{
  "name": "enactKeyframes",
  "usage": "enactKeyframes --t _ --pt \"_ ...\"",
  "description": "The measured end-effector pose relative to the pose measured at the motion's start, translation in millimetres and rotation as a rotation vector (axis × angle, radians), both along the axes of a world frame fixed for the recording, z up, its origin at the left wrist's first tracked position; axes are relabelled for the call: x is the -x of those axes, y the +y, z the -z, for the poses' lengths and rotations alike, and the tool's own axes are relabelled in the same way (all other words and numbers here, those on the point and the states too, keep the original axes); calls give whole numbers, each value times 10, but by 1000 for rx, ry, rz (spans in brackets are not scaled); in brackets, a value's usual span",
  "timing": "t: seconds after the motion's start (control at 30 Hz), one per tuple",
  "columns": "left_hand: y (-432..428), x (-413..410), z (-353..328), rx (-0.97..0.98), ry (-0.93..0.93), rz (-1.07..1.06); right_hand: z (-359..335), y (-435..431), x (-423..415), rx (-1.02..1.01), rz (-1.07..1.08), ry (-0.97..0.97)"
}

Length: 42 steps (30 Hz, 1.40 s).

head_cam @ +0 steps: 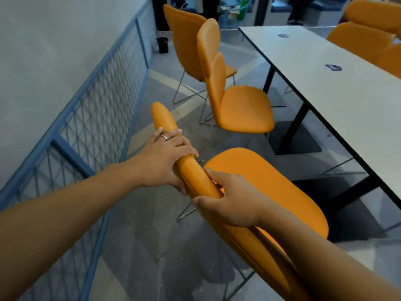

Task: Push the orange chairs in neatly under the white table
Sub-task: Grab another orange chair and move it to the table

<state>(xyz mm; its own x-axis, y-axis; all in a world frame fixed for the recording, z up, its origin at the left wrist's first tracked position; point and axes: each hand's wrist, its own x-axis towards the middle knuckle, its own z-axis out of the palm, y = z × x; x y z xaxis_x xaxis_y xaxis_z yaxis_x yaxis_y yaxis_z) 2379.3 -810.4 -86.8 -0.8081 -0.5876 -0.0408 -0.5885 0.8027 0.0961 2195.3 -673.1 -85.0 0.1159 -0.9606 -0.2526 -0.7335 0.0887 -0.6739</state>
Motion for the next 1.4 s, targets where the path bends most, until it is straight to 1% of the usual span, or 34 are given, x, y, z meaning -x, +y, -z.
enactKeyframes --t 0.3,0.5,0.63,0.7,0.8,0.9,1.03,1.17,1.4 --pt "-198 75 30 138 -14 156 41 33 18 -12 49 -55" --pt "-295 121 24 192 -26 231 27 46 -27 7 107 -13" --pt "-348 93 73 204 76 299 -2 54 -51 -17 152 17" --pt "-383 66 117 217 148 336 -38 55 -97 -39 213 9" --pt "-417 49 160 247 199 363 -70 83 -152 -115 310 22" --pt "-440 43 186 272 233 379 -42 127 -204 -152 428 94" --pt "-461 37 193 290 263 392 -1 139 -257 -139 540 210" --pt "-474 53 199 291 294 383 -29 153 -288 -149 589 321" --pt "-452 55 233 311 293 367 29 353 -434 -14 598 657"
